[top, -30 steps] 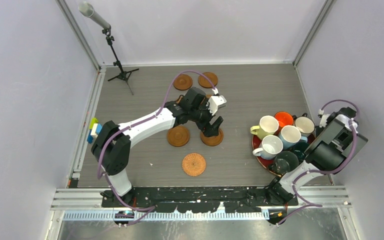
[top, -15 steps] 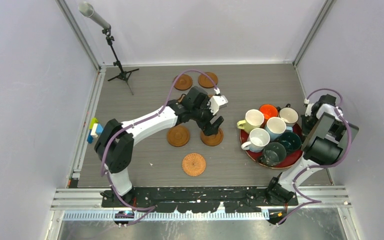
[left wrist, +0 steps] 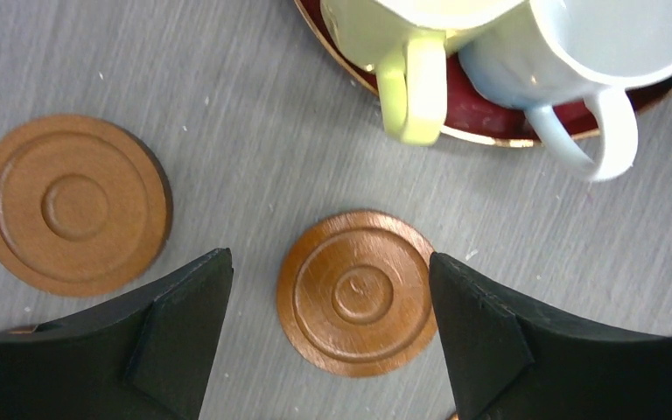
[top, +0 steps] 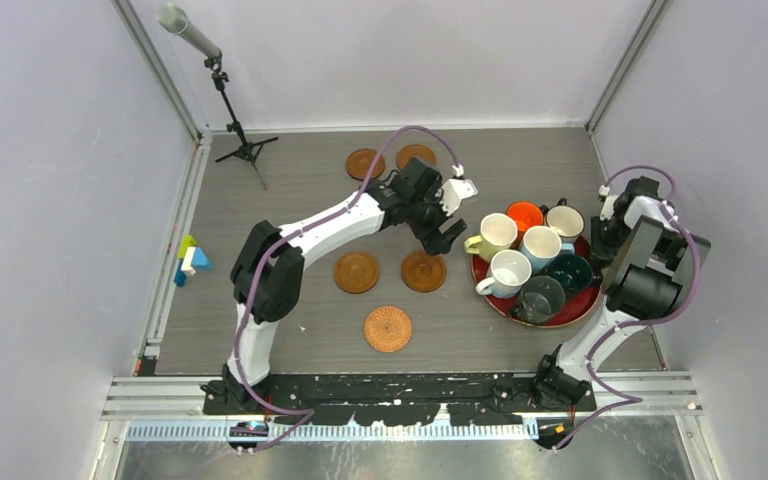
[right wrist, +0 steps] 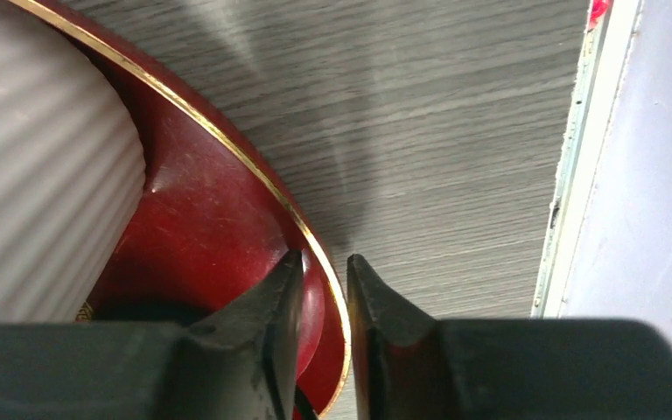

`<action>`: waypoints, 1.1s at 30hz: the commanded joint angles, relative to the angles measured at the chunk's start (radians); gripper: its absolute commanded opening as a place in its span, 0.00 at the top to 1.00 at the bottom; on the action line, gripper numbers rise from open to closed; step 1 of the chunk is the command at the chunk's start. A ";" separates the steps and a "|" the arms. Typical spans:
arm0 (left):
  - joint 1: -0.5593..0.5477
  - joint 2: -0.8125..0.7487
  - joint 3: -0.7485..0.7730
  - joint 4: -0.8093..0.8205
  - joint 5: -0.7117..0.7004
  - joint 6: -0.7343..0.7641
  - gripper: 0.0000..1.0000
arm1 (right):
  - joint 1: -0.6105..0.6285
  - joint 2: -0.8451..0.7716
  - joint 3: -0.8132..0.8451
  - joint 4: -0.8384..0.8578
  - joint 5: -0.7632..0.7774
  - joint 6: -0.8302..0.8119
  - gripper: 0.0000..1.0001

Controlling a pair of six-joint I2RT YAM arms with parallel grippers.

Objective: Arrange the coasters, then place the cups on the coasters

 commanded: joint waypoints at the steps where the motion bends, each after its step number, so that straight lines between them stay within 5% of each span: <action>1: -0.029 0.063 0.140 -0.055 -0.024 0.028 0.15 | 0.025 -0.002 0.026 0.035 -0.087 0.085 0.66; 11: -0.098 0.243 0.375 -0.169 -0.074 0.047 0.17 | 0.023 -0.120 0.067 -0.039 -0.064 0.041 0.41; 14: -0.108 0.289 0.436 -0.181 -0.086 0.047 0.21 | 0.024 -0.161 0.074 -0.066 -0.062 0.017 0.27; 18: -0.116 0.353 0.519 -0.207 -0.087 0.045 0.30 | 0.022 -0.210 0.088 -0.110 -0.074 -0.003 0.23; 25: -0.121 0.371 0.543 -0.187 -0.092 0.017 0.53 | 0.019 -0.257 0.110 -0.181 -0.093 -0.019 0.22; 33: -0.119 0.284 0.498 -0.164 -0.110 -0.005 0.91 | 0.017 -0.351 0.181 -0.312 -0.215 -0.022 0.22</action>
